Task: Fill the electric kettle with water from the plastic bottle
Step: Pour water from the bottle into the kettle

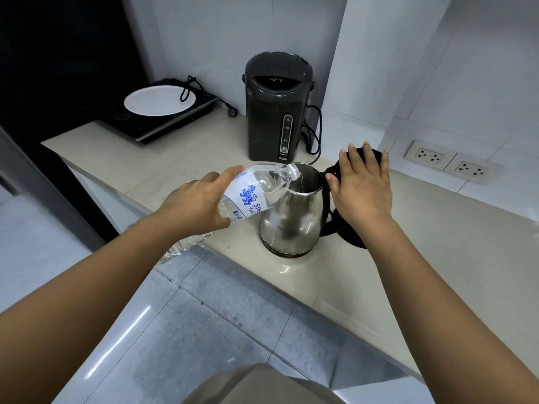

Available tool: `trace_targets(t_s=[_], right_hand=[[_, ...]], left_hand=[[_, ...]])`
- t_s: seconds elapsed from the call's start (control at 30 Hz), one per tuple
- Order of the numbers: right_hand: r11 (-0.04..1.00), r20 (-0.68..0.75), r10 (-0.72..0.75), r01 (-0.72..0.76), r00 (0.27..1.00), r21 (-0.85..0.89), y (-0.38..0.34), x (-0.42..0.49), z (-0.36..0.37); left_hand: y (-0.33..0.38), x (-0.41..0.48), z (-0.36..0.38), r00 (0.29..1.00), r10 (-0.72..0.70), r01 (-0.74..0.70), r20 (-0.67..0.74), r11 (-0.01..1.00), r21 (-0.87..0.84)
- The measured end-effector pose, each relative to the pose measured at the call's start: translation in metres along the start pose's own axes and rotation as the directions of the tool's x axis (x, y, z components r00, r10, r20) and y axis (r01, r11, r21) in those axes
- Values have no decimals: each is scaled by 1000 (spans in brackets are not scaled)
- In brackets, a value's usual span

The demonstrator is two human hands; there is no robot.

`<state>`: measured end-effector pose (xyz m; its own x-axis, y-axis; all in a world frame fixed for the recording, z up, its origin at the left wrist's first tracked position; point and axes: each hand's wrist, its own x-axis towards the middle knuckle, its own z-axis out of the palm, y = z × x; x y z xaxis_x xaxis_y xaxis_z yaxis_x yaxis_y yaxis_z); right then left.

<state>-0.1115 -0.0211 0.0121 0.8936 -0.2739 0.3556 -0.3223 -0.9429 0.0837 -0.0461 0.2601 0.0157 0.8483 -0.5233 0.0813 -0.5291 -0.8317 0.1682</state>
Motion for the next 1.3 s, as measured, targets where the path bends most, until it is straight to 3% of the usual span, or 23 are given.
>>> trace_targets(t_s=[1.3], right_hand=[[1000,-5,21,-21,1000,6,-2,0,0]], left_hand=[[2,1,-8,999,35,-34,-7,997,72]])
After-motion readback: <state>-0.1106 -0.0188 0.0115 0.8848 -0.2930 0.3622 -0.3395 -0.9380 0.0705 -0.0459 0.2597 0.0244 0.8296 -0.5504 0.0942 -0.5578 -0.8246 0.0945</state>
